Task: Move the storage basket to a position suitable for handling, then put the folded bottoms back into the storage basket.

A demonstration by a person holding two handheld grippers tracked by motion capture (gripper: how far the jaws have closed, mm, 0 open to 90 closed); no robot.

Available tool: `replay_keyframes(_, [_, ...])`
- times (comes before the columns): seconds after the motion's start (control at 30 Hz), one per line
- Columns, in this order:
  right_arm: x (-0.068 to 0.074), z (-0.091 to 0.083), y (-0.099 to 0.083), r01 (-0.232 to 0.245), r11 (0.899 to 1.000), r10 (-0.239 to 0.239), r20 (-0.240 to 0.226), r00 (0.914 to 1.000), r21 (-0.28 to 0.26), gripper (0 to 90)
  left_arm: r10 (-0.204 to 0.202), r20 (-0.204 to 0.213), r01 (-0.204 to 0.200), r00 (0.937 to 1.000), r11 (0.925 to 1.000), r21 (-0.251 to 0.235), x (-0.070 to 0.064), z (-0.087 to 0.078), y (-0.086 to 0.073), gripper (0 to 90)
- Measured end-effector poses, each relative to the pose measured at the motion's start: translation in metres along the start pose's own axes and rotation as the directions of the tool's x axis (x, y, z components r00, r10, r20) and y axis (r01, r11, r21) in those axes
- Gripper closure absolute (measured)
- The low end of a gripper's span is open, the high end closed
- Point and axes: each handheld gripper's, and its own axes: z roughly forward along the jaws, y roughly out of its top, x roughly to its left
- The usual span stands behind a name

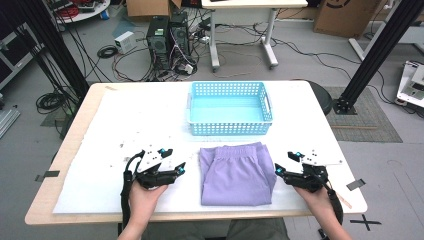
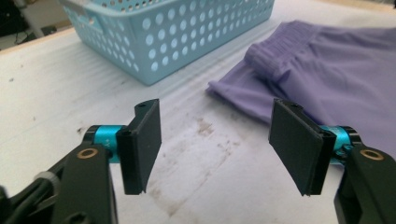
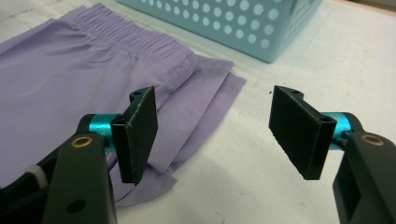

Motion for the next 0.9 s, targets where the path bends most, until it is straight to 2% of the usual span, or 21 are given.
replay_keyframes(0.13, [0.000,-0.004,-0.001,0.003,1.000,-0.003,0.009,1.0000,-0.013,33.1,0.026,0.000,-0.026,0.9997,0.9994,-0.021,-0.005,0.000,0.001,33.1])
replay_keyframes(0.3, [0.001,-0.006,-0.001,0.006,1.000,-0.006,0.011,0.9999,-0.025,33.1,-0.013,0.040,0.015,0.9991,0.9977,-0.067,-0.005,0.000,0.002,33.0])
replay_keyframes(0.37, [0.001,-0.007,0.000,0.004,1.000,-0.004,0.008,1.0000,-0.029,33.1,-0.021,0.051,0.025,0.9984,0.9978,-0.062,-0.005,0.000,0.004,33.0])
replay_keyframes(0.43, [0.001,-0.008,0.000,0.006,0.999,-0.006,0.008,1.0000,-0.037,33.1,-0.010,0.055,0.014,0.9985,0.9980,-0.061,-0.006,-0.001,0.004,32.7])
replay_keyframes(0.53, [0.003,-0.009,0.002,0.001,0.999,-0.001,0.004,1.0000,-0.044,32.4,-0.009,0.038,0.011,0.9992,0.9991,-0.041,-0.008,0.001,0.006,24.0])
replay_keyframes(0.6, [0.005,-0.007,0.003,0.009,0.999,-0.009,0.002,1.0000,-0.052,32.3,-0.026,0.058,0.028,0.9980,0.9991,-0.032,-0.008,0.000,0.005,23.8])
replay_keyframes(0.73, [0.011,-0.004,0.004,0.023,0.999,-0.023,0.002,0.9997,-0.042,32.2,-0.023,0.059,0.026,0.9980,0.9985,-0.049,-0.010,-0.003,0.006,23.9])
replay_keyframes(0.8, [0.014,-0.004,0.003,0.045,0.998,-0.045,0.005,0.9990,-0.037,32.3,-0.035,0.071,0.040,0.9969,0.9973,-0.062,-0.009,-0.003,0.008,24.4])
replay_keyframes(0.9, [0.015,-0.005,0.002,0.053,0.998,-0.052,0.010,0.9986,-0.038,32.3,-0.046,0.079,0.052,0.9958,0.9964,-0.067,-0.010,-0.001,0.008,24.4])
